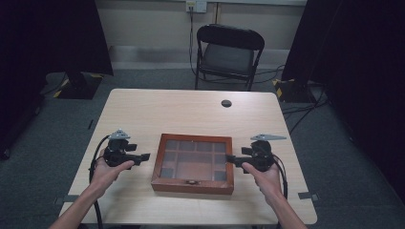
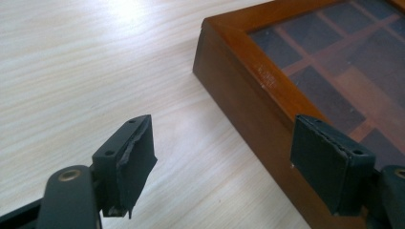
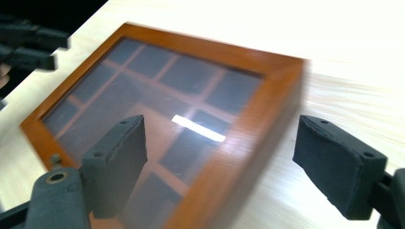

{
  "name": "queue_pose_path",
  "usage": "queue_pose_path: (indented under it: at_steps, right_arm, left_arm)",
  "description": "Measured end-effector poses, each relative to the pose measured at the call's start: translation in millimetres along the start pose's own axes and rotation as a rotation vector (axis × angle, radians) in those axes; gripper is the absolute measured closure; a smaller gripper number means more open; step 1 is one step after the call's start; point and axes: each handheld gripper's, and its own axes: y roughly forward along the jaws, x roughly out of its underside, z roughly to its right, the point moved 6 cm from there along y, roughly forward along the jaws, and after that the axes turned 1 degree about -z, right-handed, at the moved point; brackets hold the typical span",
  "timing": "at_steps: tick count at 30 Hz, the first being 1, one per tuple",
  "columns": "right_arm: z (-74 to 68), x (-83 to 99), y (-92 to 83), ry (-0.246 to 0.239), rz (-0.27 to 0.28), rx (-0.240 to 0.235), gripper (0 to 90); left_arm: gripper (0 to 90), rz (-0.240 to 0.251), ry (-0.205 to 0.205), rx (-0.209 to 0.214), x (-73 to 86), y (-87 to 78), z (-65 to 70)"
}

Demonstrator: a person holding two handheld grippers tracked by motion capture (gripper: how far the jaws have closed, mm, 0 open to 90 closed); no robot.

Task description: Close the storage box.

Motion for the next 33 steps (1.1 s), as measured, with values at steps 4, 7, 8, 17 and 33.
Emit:
queue_pose_path:
  at_steps: [4, 7, 8, 17, 33]
  right_arm:
    - [32.2, 16.0, -14.4, 0.032, -0.005, 0.094, 16.7]
    - [51.2, 29.2, -21.6, 0.069, -0.023, 0.127, 14.4]
    - [57.5, 33.5, -23.1, 0.072, -0.034, 0.149, 14.7]
    - [96.1, 51.2, -6.4, 0.114, -0.165, 0.265, 14.9]
    - [92.6, 66.9, 21.2, -0.02, -0.105, 0.459, 0.0]
  left_arm:
    - [23.1, -0.028, -0.017, -0.032, 10.6, -5.8, -13.9]
    - [23.0, -0.045, -0.034, -0.051, 16.6, -7.6, -22.5]
    - [22.9, -0.056, -0.036, -0.064, 19.4, -8.6, -27.4]
    - [22.9, -0.156, -0.065, -0.152, 40.6, 0.5, -51.1]
    - [4.4, -0.071, -0.006, -0.248, 47.0, 25.7, -52.5]
